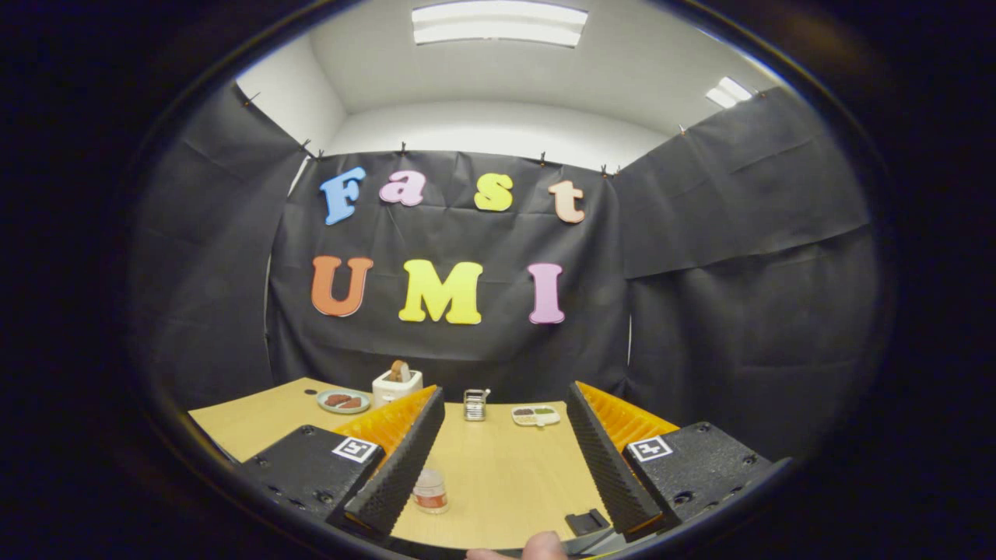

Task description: Take the bottle from table, then pour the juice into the cup, finally place the bottle on the coaster

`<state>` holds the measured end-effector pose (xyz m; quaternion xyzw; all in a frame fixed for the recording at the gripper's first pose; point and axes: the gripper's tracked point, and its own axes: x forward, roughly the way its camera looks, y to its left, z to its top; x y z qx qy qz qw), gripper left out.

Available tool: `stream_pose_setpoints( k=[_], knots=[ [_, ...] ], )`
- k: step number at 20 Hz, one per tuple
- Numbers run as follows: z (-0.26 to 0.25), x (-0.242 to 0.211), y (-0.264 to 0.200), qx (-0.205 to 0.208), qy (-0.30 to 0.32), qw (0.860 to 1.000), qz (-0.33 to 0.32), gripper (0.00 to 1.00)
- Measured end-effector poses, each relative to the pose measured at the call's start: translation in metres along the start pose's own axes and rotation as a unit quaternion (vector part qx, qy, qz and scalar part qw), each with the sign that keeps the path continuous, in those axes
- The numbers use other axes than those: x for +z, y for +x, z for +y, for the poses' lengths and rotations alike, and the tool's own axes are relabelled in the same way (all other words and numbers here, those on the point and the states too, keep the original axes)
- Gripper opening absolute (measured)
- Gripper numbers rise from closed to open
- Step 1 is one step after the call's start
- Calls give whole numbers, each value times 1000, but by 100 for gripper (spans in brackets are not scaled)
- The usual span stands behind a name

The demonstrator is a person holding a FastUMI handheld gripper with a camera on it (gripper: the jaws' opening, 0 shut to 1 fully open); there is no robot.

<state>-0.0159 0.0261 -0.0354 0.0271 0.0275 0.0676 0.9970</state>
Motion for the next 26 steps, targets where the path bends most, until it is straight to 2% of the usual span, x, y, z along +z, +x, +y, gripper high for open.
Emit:
stream_pose_setpoints(
  k=[7, 13, 20, 26],
  knots=[
    [15, -24, 9, 18, -13, 1000, 17, 100],
    [46, -63, 16, 56, -17, 997, 40, 100],
    [63, -129, 35, 74, -47, 992, 85, 100],
    [84, -195, 51, 96, -25, 985, 141, 100]
  ],
)
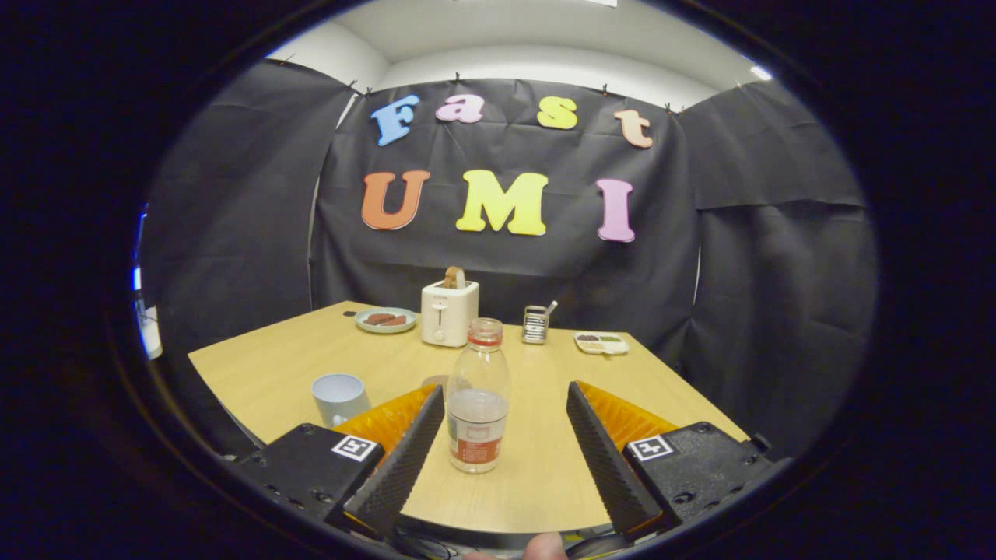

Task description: Take the bottle from table, then pour the juice into the cup, finally place the bottle on the coaster

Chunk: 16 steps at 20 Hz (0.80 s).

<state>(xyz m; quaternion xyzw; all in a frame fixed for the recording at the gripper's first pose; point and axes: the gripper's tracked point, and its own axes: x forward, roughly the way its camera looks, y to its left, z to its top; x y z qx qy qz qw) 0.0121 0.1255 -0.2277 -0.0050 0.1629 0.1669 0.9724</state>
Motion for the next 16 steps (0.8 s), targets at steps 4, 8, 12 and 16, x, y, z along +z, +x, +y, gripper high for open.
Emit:
stream_pose_setpoints(
  k=[4, 8, 12, 16],
  knots=[
    [6, -36, 22, 6, 7, 999, 41, 100],
    [15, -57, 44, 18, 18, 998, 61, 100],
    [23, -75, 68, 26, 36, 996, 80, 100],
    [27, -86, 87, 28, 48, 994, 94, 100]
  ],
)
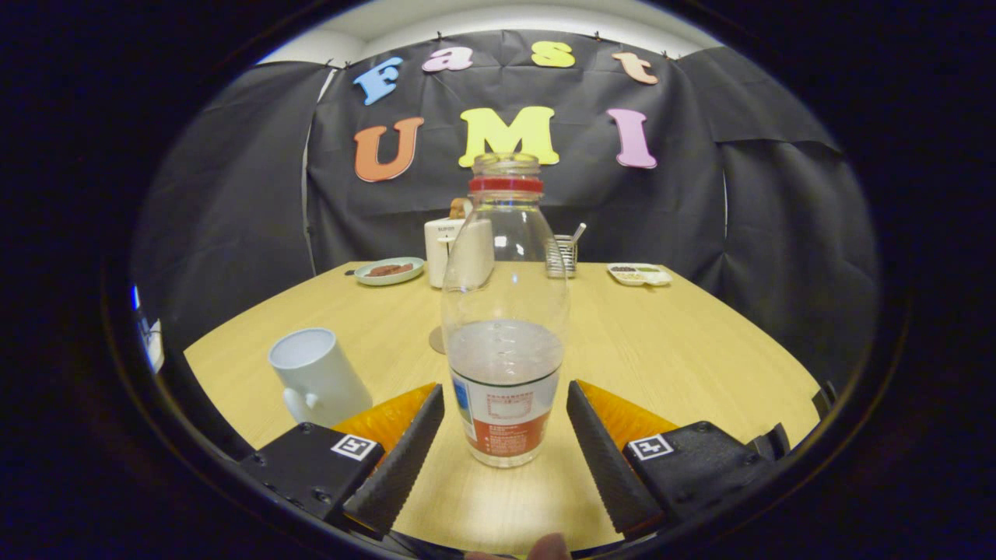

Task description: Take the bottle from table, then pour the juice into the cup, finally place the bottle on the coaster

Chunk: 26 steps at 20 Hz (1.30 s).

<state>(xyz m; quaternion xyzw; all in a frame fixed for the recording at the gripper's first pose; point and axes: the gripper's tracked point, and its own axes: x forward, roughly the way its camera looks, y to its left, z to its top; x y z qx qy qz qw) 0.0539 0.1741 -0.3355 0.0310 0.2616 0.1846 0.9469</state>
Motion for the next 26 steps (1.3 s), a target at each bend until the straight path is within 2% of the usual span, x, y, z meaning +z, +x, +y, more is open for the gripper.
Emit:
stream_pose_setpoints(
  k=[6, 11, 14, 19, 26],
  knots=[
    [-2, 6, 14, -2, 43, 999, -7, 100],
    [0, 11, 13, -4, 54, 998, -12, 85],
    [4, 13, 12, -3, 43, 999, -8, 82],
    [16, 32, 7, -4, -1, 1000, -18, 78],
    [32, 59, 5, -26, -122, 992, -26, 76]
  ],
)
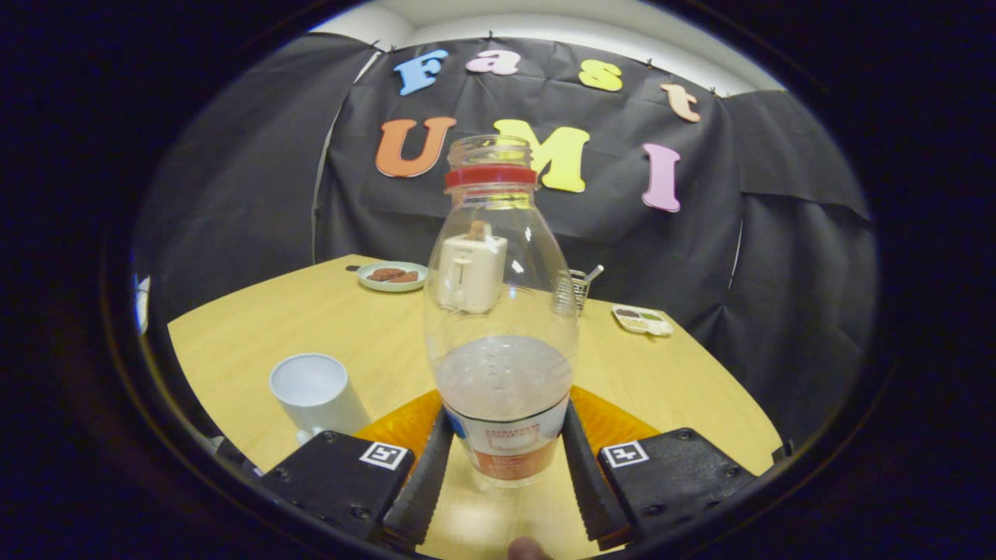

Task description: Take the bottle from table, then pour the juice into the cup, finally place the bottle on the coaster

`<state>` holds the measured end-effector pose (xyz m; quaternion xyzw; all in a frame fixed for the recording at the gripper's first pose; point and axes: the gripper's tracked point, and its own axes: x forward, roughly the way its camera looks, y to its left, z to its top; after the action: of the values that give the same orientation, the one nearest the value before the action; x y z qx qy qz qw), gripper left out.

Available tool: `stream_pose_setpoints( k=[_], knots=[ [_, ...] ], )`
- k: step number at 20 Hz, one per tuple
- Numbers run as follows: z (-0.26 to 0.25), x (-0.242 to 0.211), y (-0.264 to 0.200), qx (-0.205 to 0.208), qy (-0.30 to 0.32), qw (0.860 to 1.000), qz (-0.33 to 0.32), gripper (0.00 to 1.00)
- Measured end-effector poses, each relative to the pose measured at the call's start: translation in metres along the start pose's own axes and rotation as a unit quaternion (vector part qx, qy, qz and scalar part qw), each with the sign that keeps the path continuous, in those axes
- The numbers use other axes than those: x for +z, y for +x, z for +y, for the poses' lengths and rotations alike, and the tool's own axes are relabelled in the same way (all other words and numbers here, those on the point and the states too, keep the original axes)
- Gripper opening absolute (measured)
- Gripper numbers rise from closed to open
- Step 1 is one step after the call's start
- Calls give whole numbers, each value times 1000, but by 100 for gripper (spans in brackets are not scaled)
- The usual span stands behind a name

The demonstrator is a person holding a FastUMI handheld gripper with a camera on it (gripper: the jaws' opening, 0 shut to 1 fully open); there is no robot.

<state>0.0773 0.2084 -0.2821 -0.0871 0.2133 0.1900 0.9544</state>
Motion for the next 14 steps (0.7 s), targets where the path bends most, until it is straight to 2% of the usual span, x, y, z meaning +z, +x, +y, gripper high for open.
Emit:
stream_pose_setpoints(
  k=[5, 10, 14],
  knots=[
    [-7, 12, 13, -32, -117, 993, 3, 76],
    [-16, 21, 20, -50, -225, 973, 7, 76],
    [-22, 17, 17, -62, -309, 949, 20, 76]
  ],
)
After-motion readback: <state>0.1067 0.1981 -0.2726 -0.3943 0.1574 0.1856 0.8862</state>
